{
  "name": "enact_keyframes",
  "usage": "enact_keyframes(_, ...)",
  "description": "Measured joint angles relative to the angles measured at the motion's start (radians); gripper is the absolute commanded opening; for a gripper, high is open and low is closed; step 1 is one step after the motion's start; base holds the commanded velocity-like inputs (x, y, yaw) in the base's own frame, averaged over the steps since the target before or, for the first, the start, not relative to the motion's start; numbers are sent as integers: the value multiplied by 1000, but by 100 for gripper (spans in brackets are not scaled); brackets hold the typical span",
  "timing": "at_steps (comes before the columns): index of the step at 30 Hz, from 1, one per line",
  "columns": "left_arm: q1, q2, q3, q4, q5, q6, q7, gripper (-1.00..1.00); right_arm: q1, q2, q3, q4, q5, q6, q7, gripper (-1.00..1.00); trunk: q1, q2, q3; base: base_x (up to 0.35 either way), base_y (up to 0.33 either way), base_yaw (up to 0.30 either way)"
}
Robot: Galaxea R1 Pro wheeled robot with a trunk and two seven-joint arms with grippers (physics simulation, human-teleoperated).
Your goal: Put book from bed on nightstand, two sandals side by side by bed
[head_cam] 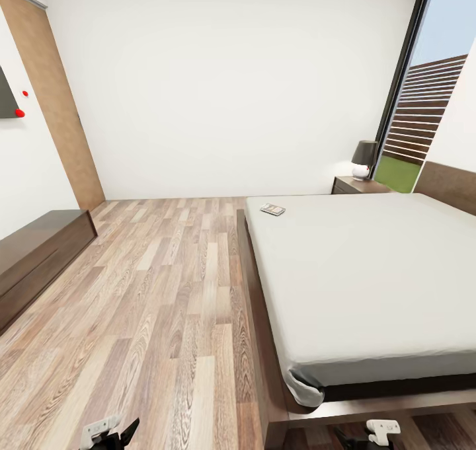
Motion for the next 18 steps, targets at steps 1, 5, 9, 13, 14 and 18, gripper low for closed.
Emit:
enact_keyframes(1,0,0,0,0,0,0,0,100,0,0,0,0,0,0,0,100,0,0,0,0,0,0)
enact_keyframes(5,0,0,0,0,1,0,2,100,0,0,0,0,0,0,0,100,0,0,0,0,0,0)
enact_keyframes(9,0,0,0,0,1,0,2,100,0,1,0,0,0,0,0,100,0,0,0,0,0,0)
enact_keyframes(13,0,0,0,0,1,-1,2,100,0,1,0,0,0,0,0,100,0,0,0,0,2,0)
enact_keyframes(14,0,0,0,0,1,-1,2,100,0,1,0,0,0,0,0,100,0,0,0,0,28,0)
enact_keyframes(18,0,0,1,0,2,-1,2,100,0,2,0,0,0,0,0,100,0,0,0,0,132,0)
